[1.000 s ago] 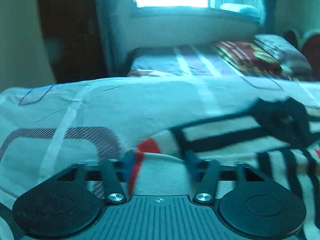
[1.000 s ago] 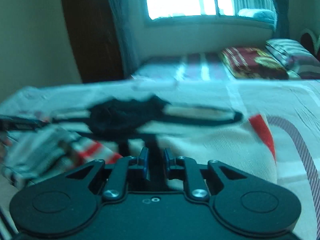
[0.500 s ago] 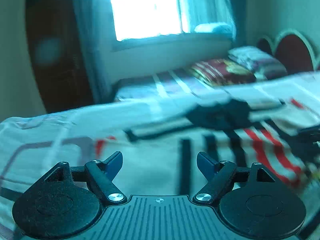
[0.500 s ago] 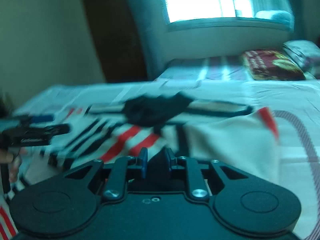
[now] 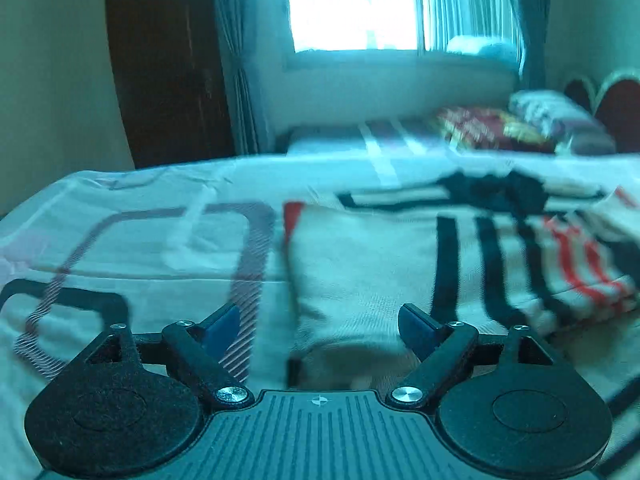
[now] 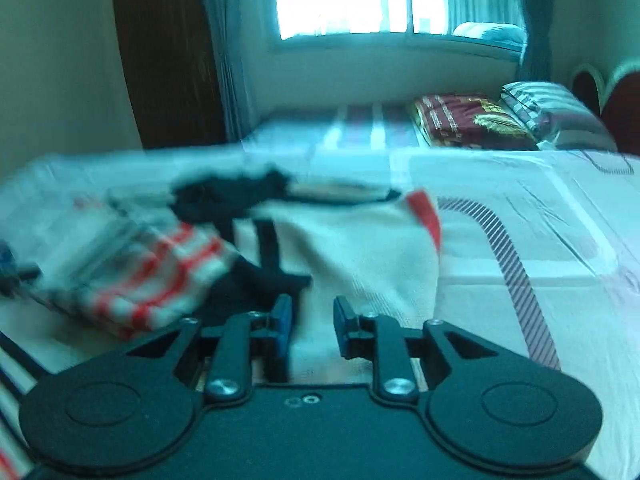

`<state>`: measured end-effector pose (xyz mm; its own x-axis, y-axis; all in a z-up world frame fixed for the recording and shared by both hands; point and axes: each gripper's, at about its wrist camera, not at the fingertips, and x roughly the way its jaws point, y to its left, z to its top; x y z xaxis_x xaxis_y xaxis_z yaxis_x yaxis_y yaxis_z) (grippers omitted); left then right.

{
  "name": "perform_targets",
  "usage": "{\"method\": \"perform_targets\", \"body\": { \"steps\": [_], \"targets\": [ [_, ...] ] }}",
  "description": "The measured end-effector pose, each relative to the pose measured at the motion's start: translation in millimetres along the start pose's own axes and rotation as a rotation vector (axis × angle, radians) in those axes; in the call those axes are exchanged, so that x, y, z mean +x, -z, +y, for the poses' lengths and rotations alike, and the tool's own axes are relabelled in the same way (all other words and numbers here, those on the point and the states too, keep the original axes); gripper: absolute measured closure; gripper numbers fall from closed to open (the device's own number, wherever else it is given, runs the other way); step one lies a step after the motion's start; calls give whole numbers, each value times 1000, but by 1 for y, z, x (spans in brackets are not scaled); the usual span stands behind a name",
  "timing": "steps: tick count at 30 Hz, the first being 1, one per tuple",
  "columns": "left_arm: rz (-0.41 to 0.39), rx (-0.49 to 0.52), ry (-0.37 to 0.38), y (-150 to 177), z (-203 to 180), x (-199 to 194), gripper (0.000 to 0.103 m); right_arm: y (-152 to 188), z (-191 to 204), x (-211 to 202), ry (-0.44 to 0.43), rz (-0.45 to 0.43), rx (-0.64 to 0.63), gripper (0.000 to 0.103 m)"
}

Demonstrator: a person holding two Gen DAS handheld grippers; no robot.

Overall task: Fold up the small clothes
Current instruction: 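Release the fold and grasp the black hem band with both grippers, then lift the hem band with both grippers and fold it toward the collar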

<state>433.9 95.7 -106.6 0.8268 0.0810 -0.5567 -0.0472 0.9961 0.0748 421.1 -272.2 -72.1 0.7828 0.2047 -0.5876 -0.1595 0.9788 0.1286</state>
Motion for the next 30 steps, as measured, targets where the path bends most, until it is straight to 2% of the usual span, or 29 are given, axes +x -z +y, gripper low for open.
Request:
{"method": "perform_targets", "body": {
  "steps": [2,4,5,6,8,11,14,16,18,21,23,24,25,28,30],
  "targets": [
    [14,-38,17,11,14,-27,17,9,-10,-31,-49,1,73,75],
    [46,-92,77,31,30,-55,20,29,-17,-65,-93,12,117,68],
    [69,-109,111,45,37,-71,28,43,-21,-81,-107,39,153,68],
    [99,-123,117,59,41,-86,43,58,-25,-95,-125,71,190,71],
    [148,-172,163,88,50,-115,45,91,-26,-121,-155,125,244,74],
    [223,-244,219,129,59,-150,45,136,-24,-159,-128,181,286,73],
    [247,-318,291,157,63,-176,47,165,-27,-187,-136,216,370,70],
    [268,-432,381,170,69,-183,48,182,-30,-197,-145,232,441,69],
    [287,-517,487,182,68,-183,48,197,-34,-203,-203,252,536,69],
    [281,-574,560,190,65,-176,48,210,-34,-202,-261,230,631,69],
    [276,-670,614,196,69,-163,48,213,-35,-196,-316,228,692,69],
    [271,-701,631,197,68,-156,53,214,-36,-190,-341,236,719,70],
    [275,-720,634,197,69,-152,64,215,-35,-186,-343,237,731,74],
    [289,-726,644,194,64,-140,72,215,-35,-181,-350,223,747,75],
    [287,-644,615,187,56,-143,74,217,-36,-180,-335,227,745,82]
  ]
}}
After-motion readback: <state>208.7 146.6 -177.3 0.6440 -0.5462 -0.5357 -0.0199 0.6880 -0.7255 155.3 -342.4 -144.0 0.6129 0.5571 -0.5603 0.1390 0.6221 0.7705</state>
